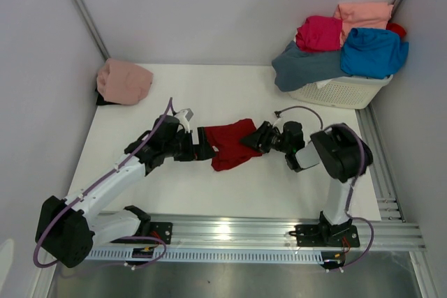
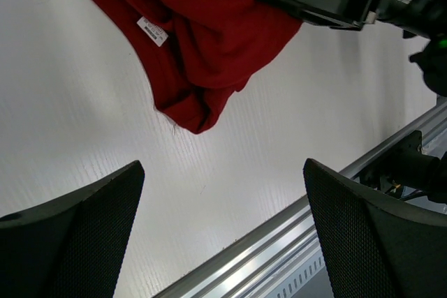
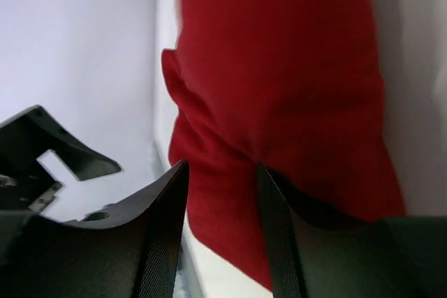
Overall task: Fold and stack the t-shirts
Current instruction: Smooth out wrinkles on the folded tshirt
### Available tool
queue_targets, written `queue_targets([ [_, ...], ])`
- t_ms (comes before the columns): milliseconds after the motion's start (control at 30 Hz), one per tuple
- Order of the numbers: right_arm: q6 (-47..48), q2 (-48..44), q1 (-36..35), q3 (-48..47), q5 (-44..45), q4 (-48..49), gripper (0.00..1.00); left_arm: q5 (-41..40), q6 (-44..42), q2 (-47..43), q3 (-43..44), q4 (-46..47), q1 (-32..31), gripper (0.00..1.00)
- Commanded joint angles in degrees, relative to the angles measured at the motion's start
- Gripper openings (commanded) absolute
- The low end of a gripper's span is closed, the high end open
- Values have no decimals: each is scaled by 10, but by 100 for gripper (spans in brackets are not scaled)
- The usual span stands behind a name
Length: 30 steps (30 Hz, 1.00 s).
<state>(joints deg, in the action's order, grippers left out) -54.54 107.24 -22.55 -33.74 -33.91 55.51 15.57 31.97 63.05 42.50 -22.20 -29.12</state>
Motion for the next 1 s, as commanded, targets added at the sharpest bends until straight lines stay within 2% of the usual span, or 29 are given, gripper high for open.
queue_targets([
  [0,-196,110,0,-50,-137,345,48,11,13,-13,-12,25,-3,99],
  [133,-183,151,-30,-85,-162,337,48,3,13,-25,-16,15,-3,99],
  [267,-165,174,-26,-59,-122,321,49,-6,11,-36,-22,7,-4,99],
  [367,-89,141,-28,-34,-86,226,49,-9,9,-42,-26,4,-4,99],
  [533,131,-36,-57,-68,-20,-71,50,-11,6,-41,-22,3,-4,99],
  [700,209,-111,-75,-154,-2,-208,50,-8,6,-21,-8,3,-4,99],
  [800,233,-115,-83,-186,-15,-241,51,-8,6,-20,-6,6,-3,99],
  [967,184,-58,-104,-187,-65,-184,51,-10,6,-19,-2,5,-3,99],
])
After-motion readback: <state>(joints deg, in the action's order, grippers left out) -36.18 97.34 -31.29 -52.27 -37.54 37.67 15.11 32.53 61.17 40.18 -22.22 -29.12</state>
